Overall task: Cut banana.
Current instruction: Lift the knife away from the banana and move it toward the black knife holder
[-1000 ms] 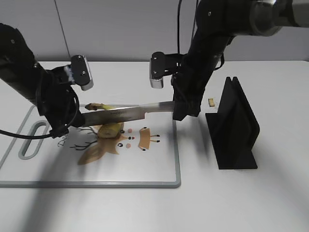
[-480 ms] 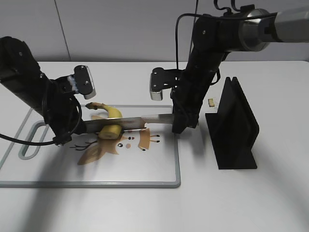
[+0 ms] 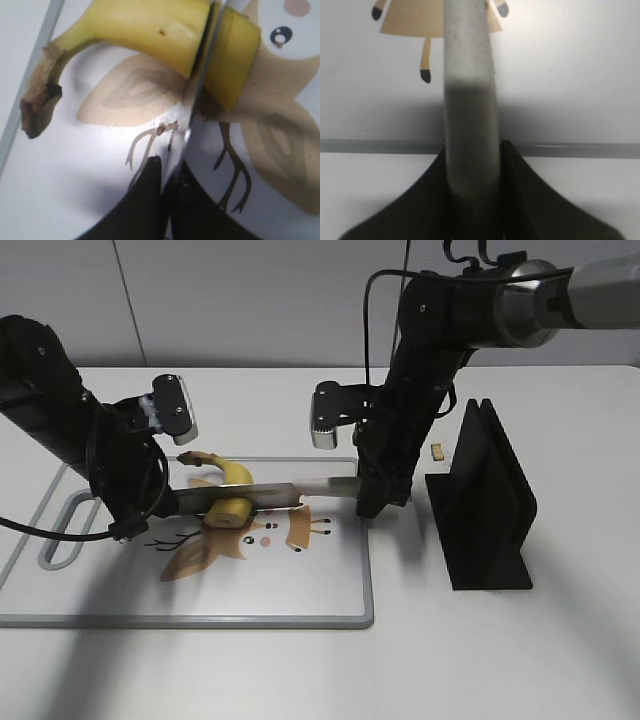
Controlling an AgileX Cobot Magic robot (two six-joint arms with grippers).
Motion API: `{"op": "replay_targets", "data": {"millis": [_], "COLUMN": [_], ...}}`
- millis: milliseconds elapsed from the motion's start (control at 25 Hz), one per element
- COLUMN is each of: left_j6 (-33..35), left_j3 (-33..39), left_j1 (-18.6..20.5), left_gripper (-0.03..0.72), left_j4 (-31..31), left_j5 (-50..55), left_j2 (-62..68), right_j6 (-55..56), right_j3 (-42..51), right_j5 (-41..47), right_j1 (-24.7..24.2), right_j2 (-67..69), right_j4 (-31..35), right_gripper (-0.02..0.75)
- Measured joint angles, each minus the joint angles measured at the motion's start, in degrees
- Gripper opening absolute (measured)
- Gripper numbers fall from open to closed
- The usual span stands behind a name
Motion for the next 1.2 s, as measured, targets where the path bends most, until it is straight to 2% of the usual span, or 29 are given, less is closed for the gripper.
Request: {"op": "replay_targets", "data": {"millis": [360,1000,1200], "left_j6": [-0.6,-0.8,-0.8], "left_j3": [1.9,1.9,1.9], "left_j1": [-0.1,0.0,0.0], "left_gripper": [0.004,0.002,0.002], "left_j4": [0.7,0.7,0.8], "left_j5": [3.8,3.9,4.3], "left_j2": [-4.3,-9.0,-14.3], "right_j6": [0.0,0.0,0.0], "right_j3": [1.1,1.1,1.1], "right_j5": [1.7,1.4,1.4], "right_j1": [0.2,0.2,0.2], "right_j2": [-2.3,-7.1,-11.4], "right_j4": [1.2,0.6,0.0], "right_gripper": [0.197,0.196,0.196]}}
